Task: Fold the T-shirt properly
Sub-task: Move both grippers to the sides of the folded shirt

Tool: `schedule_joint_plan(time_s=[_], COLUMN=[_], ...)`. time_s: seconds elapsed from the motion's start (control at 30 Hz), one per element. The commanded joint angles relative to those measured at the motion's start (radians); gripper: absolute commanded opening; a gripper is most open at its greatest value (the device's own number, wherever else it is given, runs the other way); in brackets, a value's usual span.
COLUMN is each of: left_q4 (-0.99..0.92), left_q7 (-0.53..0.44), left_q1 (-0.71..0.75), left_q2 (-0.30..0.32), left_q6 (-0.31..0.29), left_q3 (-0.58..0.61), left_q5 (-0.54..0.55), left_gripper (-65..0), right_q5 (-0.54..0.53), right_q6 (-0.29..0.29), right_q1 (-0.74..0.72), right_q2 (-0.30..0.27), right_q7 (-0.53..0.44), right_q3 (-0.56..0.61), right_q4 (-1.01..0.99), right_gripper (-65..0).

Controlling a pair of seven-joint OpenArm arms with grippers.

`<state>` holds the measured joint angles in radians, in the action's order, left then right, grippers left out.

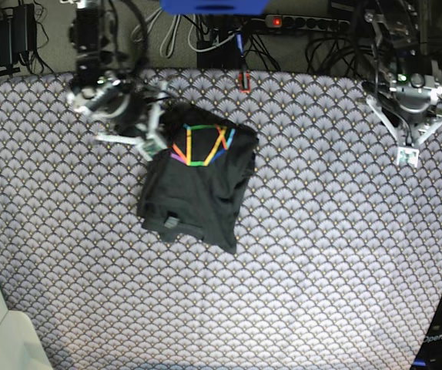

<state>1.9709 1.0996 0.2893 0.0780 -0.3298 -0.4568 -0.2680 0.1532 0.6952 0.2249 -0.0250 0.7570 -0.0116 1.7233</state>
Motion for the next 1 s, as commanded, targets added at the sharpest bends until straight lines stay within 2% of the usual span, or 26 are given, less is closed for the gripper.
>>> schedule_joint_plan(time_s=[0.0,0.1,0.27,0.37,0.5,0.57,0.6,0.67,0.83,0.97], left_q4=[0.020,0.020,0.009,0.009,-0.023,-0.089,-0.129,-0.213,-0.345,-0.428], left_q7=[-0.016,-0.016,-0.017,-0.017,-0.016,-0.016,-0.016,-0.023,-0.174,-0.224], left_q1=[-0.005,-0.012,-0.061,-0.097,-0.149,-0.175,-0.195,-0.224,-0.233,-0.239], left_q2=[0.007,0.001,-0.001,-0.014,-0.094,-0.134,-0.152,-0.177,-0.220,-0.235], left_q6=[0.004,0.002,0.004,0.014,0.014,0.014,0.014,0.014,0.014,0.014], left_q3=[0.000,0.002,0.089,0.165,0.241,0.246,0.244,0.243,0.247,0.249], left_q5=[-0.006,0.022,0.230,0.299,0.315,0.315,0.315,0.318,0.315,0.324], left_gripper=[-47.4,-47.5,-47.7,-48.0,-54.5,-63.1,-65.0,-64.0,-64.6,-64.6], right_q5=[-0.008,-0.008,-0.008,-0.008,-0.008,-0.008,-0.008,-0.008,-0.008,-0.008], right_q6=[0.003,0.003,0.003,0.003,0.003,0.003,0.003,0.003,0.003,0.003], right_q1=[-0.017,-0.037,-0.052,-0.054,-0.051,-0.049,-0.049,-0.048,-0.038,-0.035], right_q2=[-0.013,-0.039,-0.054,-0.054,-0.054,-0.054,-0.054,-0.054,-0.054,-0.054], right_q7=[-0.018,-0.018,-0.018,-0.018,-0.017,-0.017,-0.017,-0.017,-0.017,-0.017], right_q3=[-0.017,-0.074,-0.159,-0.187,-0.207,-0.213,-0.219,-0.224,-0.225,-0.228], right_q4=[0.020,0.020,0.020,0.020,0.020,0.020,0.020,0.020,0.020,0.020], right_gripper=[-54.6,-54.6,-54.6,-54.6,-54.6,-54.6,-54.6,-54.6,-54.6,-54.6])
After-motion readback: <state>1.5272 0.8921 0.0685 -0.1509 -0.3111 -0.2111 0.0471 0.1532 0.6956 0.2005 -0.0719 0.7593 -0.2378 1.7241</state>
